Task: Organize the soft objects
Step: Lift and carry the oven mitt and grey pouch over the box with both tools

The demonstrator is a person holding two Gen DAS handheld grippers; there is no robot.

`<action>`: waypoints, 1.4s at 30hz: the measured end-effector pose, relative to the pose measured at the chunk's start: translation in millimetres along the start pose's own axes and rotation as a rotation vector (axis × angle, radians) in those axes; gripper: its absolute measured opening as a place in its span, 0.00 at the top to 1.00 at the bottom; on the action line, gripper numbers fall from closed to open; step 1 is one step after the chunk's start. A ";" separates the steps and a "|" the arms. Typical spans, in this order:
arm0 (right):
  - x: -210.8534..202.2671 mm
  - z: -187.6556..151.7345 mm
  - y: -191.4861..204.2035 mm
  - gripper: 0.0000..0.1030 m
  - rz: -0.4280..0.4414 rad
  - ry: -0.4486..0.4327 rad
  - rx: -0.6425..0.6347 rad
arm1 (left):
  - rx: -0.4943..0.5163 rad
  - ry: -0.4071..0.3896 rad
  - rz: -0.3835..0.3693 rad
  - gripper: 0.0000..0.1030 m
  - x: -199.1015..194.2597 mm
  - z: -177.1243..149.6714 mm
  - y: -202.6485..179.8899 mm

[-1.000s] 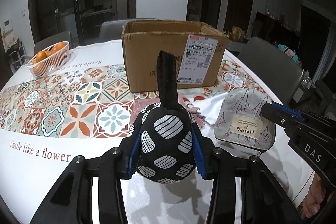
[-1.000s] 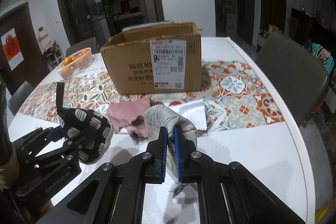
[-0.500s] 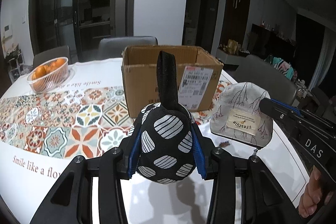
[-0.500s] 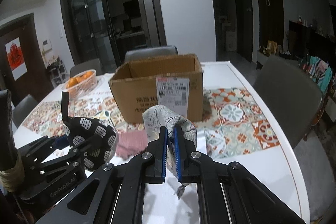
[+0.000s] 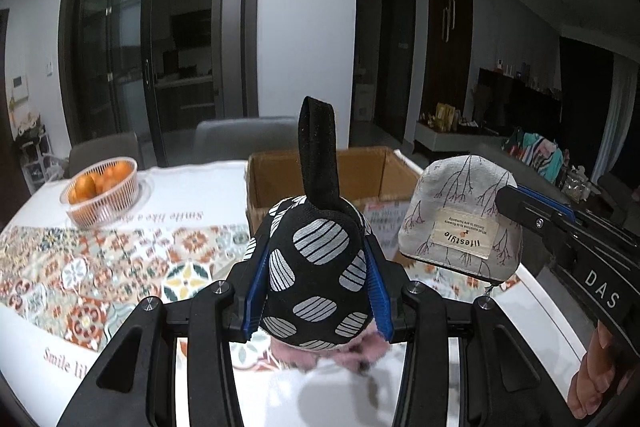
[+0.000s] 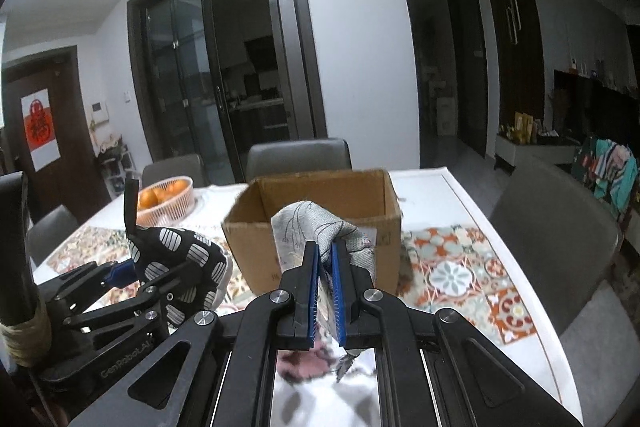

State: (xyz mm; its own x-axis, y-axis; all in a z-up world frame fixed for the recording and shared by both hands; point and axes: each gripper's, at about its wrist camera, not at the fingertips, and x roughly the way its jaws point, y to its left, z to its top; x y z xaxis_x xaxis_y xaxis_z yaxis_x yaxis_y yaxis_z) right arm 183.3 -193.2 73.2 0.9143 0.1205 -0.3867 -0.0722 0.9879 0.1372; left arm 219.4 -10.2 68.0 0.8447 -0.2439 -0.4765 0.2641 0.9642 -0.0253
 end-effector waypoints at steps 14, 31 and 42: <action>11.7 39.3 5.2 0.92 0.020 -0.098 -0.011 | -0.002 -0.051 -0.009 0.58 18.3 38.0 10.0; 60.6 69.2 1.1 0.92 0.019 -0.131 -0.044 | 0.010 -0.057 0.000 0.58 73.5 65.3 16.4; 103.0 69.4 -16.3 0.92 0.027 -0.074 -0.035 | 0.017 0.024 -0.005 0.57 125.9 66.1 14.1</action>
State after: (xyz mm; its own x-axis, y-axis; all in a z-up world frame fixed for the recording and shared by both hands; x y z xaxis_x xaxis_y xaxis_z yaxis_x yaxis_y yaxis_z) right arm 306.3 -203.7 94.4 0.9385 0.1414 -0.3150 -0.1105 0.9873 0.1140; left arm 360.2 -34.2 65.7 0.8320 -0.2457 -0.4974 0.2760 0.9611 -0.0131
